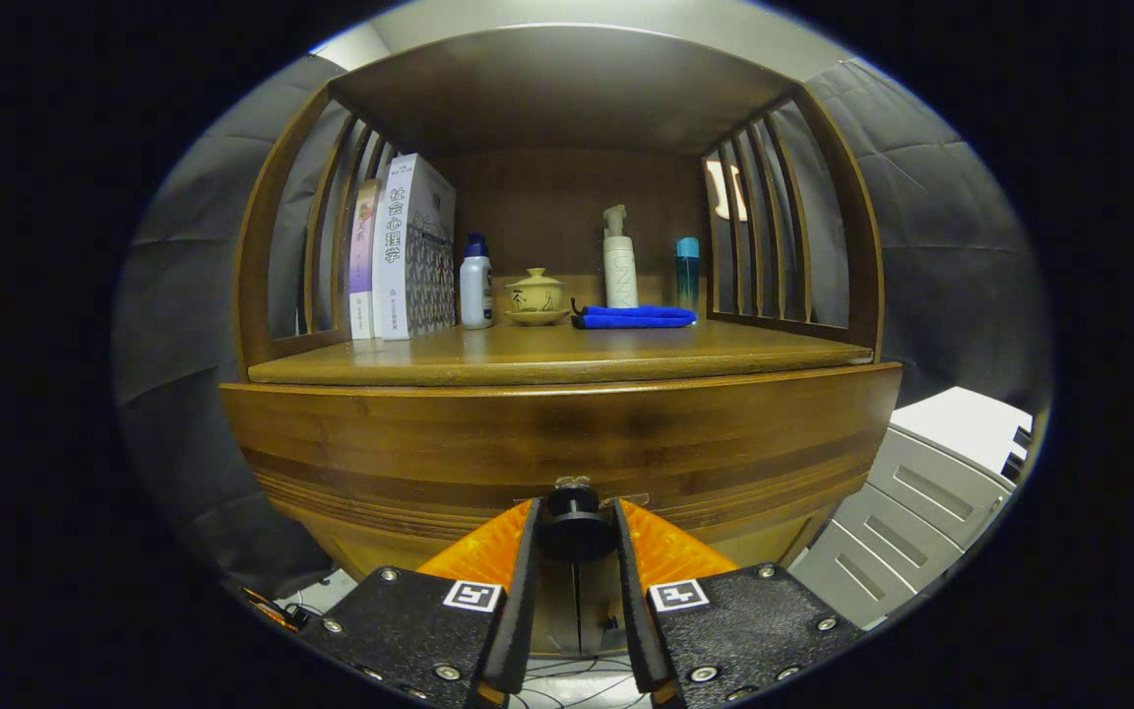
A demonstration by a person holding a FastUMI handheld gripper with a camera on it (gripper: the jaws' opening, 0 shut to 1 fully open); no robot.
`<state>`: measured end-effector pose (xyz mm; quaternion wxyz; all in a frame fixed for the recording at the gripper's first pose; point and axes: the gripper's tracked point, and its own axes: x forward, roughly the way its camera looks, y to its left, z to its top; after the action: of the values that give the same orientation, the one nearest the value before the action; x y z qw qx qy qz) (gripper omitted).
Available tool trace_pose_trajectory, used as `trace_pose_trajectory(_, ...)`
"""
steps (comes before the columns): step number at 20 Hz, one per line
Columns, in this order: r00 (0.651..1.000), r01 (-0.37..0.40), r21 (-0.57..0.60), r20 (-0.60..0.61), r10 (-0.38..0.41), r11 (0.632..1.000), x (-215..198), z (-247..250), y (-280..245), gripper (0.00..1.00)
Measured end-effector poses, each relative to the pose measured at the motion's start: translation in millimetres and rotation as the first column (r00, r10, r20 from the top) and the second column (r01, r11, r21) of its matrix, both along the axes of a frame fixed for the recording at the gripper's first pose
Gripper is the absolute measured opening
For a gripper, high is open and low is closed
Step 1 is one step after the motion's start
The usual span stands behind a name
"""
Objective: Pull open the drawer, take out the items inside it, and place them on the countertop above the cabinet.
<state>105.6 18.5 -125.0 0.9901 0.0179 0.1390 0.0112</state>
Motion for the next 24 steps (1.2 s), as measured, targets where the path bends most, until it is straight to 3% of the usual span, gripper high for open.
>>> trace_pose_trajectory(24, 0.999, 0.038, -0.023, -0.022, -0.039, 0.999, -86, 8, -5, 0.4)
